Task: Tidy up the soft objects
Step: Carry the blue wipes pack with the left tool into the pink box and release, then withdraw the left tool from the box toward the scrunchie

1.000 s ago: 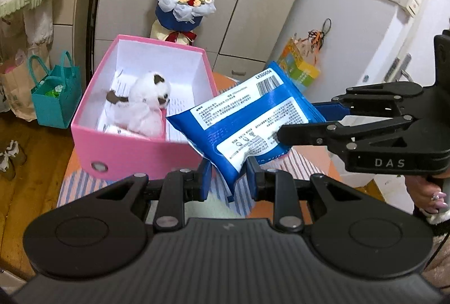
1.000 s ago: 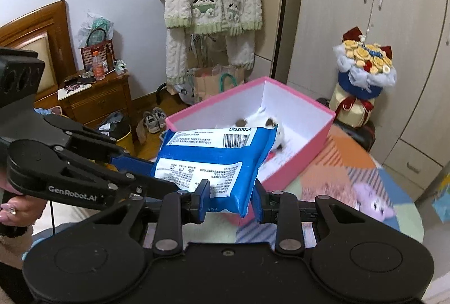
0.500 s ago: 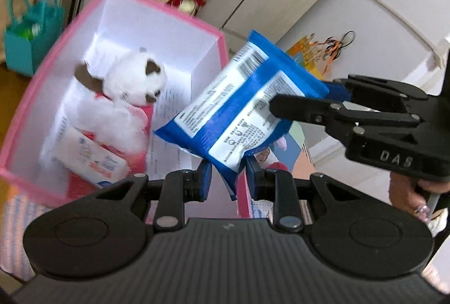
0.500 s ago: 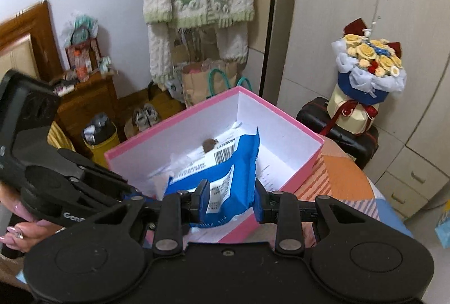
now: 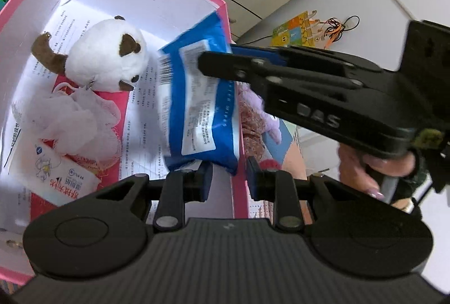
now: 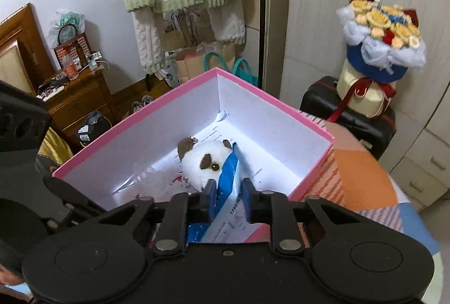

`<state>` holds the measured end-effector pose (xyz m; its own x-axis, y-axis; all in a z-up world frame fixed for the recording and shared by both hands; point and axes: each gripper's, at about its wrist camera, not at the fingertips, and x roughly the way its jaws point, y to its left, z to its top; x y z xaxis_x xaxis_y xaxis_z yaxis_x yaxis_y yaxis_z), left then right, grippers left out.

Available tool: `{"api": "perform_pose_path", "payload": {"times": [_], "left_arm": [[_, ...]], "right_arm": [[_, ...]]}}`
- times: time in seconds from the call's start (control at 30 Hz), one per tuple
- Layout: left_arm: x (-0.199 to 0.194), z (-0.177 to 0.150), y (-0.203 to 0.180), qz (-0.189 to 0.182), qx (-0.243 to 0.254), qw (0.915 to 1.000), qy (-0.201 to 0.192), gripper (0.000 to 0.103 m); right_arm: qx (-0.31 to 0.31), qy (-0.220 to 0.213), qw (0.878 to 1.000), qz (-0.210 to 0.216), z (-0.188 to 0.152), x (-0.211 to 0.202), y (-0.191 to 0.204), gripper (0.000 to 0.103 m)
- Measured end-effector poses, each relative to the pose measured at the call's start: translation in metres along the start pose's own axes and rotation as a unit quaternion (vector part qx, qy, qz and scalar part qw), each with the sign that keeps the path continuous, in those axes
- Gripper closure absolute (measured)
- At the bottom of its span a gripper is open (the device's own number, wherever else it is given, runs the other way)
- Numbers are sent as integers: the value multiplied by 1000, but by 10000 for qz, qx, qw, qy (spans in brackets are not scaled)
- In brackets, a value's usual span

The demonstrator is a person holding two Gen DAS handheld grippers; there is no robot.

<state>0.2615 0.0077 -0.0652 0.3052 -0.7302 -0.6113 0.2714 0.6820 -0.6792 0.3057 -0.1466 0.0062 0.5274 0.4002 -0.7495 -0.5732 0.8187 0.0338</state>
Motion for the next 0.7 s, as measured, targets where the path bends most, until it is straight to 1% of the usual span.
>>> {"api": "perform_pose_path", "payload": {"times": [0.1, 0.2, 0.27, 0.3, 0.33, 0.37, 0.4, 0.47, 0.53, 0.6, 0.63, 0.7], "left_arm": [[-2, 2, 1, -43, 4, 10000, 8, 78], [-5, 5, 4, -79, -34, 10000, -2, 78], [-9, 6, 4, 38, 66, 9999, -119, 69], [-11, 7, 2, 161, 179, 9995, -188, 65], [-13, 7, 1, 297, 268, 9989, -248, 55], [-16, 6, -1, 427, 337, 9980, -314, 49], [-18, 4, -3, 567, 458, 9966, -373, 48], [-23, 1, -6, 856, 703, 9927, -474, 45], [-30, -4, -13, 1189, 1024, 9854, -663, 40], [-37, -9, -20, 1434, 1296, 9776, -831, 39], [-41, -12, -23, 1513, 1413, 9741, -910, 38], [-53, -20, -27, 1547, 1601, 9695, -1021, 35]], "right_arm": [[85, 13, 10000, 38, 0, 9, -5, 85], [101, 17, 9999, -111, 0, 14, -6, 86], [152, 1, 9997, -187, 1, 17, -9, 85], [232, -15, 9995, -211, 2, 18, -13, 79], [348, -50, 9991, -257, 1, 19, -16, 75], [414, -56, 9987, -291, 1, 20, -18, 64], [459, -84, 9985, -277, 0, 19, -20, 62], [551, -193, 9981, -179, -4, 11, -20, 61], [563, -281, 9978, -191, -9, 3, -17, 57], [490, -368, 9978, -241, -14, -8, -10, 51], [468, -398, 9978, -260, -16, -13, -7, 51], [449, -451, 9976, -276, -22, -26, 1, 49]]}}
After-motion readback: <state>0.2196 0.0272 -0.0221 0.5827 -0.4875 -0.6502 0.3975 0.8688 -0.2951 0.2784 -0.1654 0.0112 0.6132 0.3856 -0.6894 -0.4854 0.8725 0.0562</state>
